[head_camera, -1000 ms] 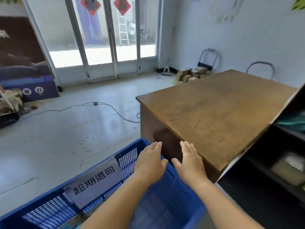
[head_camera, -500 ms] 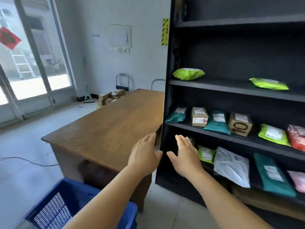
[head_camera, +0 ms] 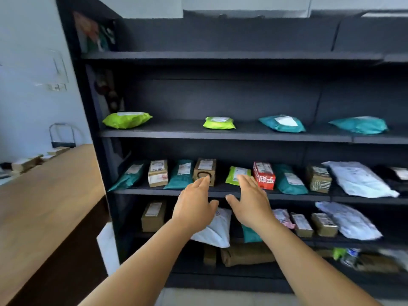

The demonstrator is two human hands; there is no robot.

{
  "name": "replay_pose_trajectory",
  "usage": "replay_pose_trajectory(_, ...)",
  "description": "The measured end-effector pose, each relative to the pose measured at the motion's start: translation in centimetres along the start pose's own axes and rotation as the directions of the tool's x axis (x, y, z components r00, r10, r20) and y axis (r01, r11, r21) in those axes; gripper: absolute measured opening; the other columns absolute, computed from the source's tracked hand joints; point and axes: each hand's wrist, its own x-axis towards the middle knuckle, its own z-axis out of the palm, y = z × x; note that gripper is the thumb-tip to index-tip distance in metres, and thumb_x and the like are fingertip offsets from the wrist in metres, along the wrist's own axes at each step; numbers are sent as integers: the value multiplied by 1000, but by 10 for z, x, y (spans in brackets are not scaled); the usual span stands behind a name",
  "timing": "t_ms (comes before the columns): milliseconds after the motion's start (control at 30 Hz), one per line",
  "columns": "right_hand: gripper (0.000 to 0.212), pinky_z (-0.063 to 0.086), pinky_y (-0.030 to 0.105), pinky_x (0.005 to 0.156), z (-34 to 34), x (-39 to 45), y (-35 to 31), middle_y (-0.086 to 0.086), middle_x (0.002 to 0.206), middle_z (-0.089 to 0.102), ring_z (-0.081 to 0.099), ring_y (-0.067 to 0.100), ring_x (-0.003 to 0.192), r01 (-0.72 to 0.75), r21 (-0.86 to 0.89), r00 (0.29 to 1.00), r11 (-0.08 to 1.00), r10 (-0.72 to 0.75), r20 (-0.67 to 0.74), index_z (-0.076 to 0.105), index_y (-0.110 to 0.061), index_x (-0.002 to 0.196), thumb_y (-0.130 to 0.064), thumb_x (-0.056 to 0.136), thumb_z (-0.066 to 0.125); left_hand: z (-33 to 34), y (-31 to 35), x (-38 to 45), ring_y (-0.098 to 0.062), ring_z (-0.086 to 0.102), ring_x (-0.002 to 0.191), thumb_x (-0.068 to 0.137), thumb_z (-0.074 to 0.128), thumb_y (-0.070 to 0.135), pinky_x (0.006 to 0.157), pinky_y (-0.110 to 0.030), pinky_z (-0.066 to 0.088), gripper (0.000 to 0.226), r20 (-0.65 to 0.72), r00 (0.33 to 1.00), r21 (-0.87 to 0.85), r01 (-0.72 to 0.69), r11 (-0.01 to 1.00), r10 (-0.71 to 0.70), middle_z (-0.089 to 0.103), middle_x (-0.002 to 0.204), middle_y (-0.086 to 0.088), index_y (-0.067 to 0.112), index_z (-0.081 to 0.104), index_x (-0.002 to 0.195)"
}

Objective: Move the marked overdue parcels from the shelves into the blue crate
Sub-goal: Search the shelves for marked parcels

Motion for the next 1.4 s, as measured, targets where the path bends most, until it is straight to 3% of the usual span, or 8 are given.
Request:
replay_pose_trajectory(300,69,11,39,120,-96,24,129,-1,160,13,5,17,148,-129,-36,984,991,123,-132,15,-16,153,-41,97,47,60,139,73,-17,28,140,93,53,32,112,-27,23,64,13,976,-44,-217,975,218,33,152,-1,13,26,148)
replay_pose_trajectory(467,66,13,37,120,-134,31,179,0,160,15,7,18,148,-193,-49,963,980,180,-199,16,-15,152,-38,98,46,86,198,110,-18,24,143,94,53,31,116,-29,18,67,23,950,-78,-308,948,311,27,155,-2,12,21,150)
replay_pose_trajectory(933,66,17,34,118,-200,140,306,1,159,18,12,17,147,-344,-30,882,939,312,-352,20,-14,151,-36,97,48,165,295,275,-16,18,145,96,50,35,115,-27,17,68,-20,872,-223,-481,848,489,20,158,0,15,16,152)
replay_pose_trajectory(1400,69,21,36,117,-238,256,422,2,159,18,17,19,146,-393,42,820,919,370,-437,17,-14,152,-39,96,49,245,380,413,-16,17,145,96,50,38,115,-30,19,70,23,829,-303,-527,794,559,19,158,0,16,15,152)
